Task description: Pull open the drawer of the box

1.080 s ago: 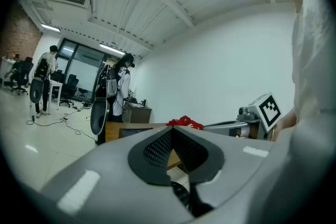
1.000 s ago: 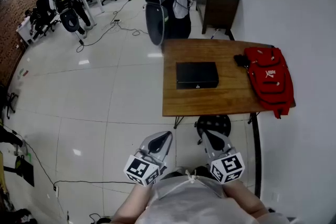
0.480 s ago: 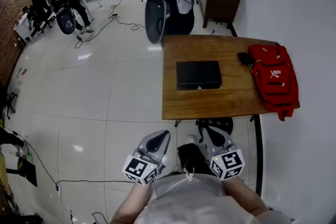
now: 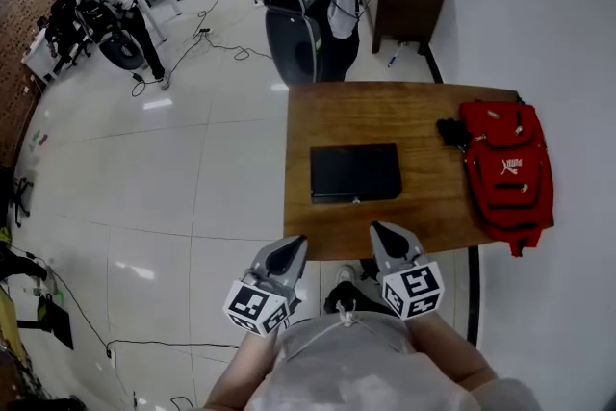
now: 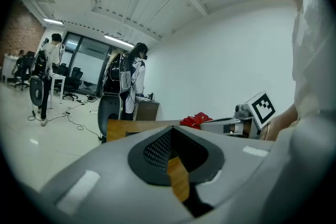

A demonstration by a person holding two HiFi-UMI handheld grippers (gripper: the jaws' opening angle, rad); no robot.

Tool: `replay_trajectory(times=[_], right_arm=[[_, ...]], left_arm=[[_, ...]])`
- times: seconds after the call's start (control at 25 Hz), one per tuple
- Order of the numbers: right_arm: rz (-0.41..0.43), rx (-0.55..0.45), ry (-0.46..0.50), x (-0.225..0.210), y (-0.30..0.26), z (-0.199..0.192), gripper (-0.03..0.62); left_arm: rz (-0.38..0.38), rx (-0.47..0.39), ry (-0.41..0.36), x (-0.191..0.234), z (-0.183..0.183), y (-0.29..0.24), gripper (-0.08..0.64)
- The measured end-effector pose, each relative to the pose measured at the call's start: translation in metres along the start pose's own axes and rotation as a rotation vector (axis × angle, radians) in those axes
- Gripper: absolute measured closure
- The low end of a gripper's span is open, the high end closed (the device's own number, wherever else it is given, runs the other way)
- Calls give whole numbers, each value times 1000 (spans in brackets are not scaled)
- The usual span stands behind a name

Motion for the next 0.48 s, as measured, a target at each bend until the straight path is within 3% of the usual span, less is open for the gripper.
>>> replay_trajectory(times=[0.24, 0.48], right_arm=[[17, 55, 0, -38, -24, -2, 584], [11, 136, -41, -56, -41, -22, 584]], left_arm=[[28, 16, -5, 14, -1, -46, 554], [4, 22, -15, 19, -2, -74, 554]])
Point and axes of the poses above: the fingertips, and each gripper's own axes: y backward along the fingers, x to its left, z out of its top, the point moved 2 cm from there along y, backward along the fingers, and after that the axes turned 12 degrees about z, right-handed, at the moved point
